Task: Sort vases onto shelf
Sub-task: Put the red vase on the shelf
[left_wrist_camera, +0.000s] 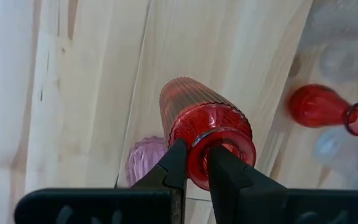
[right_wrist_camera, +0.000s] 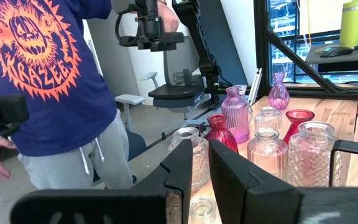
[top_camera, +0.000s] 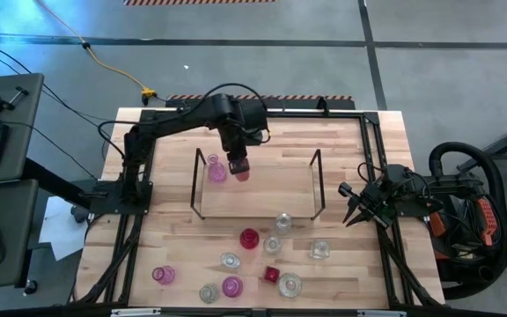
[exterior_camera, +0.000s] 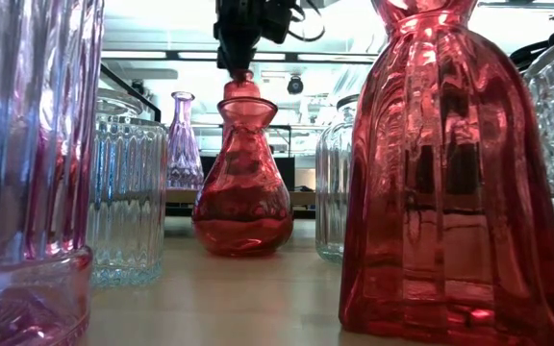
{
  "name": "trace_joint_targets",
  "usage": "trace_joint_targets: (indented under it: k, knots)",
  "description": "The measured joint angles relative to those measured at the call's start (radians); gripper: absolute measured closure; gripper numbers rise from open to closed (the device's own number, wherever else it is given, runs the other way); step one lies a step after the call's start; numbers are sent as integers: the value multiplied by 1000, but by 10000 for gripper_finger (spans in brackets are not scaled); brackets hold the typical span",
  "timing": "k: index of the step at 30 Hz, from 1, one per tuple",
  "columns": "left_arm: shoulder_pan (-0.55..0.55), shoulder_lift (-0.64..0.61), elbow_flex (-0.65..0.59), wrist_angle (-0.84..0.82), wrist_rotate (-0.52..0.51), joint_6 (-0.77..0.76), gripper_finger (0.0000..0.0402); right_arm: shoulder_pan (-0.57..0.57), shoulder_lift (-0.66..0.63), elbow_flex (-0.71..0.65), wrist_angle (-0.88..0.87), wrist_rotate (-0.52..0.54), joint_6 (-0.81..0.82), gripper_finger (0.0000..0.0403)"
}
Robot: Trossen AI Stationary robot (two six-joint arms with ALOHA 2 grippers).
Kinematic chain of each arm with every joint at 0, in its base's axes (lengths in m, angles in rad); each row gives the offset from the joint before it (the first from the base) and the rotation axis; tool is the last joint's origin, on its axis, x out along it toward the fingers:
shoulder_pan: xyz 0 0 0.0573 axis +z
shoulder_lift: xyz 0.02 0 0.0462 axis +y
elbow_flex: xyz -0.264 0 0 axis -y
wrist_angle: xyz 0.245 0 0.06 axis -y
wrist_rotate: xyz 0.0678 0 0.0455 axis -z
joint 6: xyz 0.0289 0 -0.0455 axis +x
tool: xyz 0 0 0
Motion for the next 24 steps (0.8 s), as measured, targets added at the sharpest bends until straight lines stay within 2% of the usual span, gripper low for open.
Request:
trace_joint_targets:
  k: [24]
  knots:
    - [8,0,-110,74,-14,17,374,0,0,0,0,0,0,355]
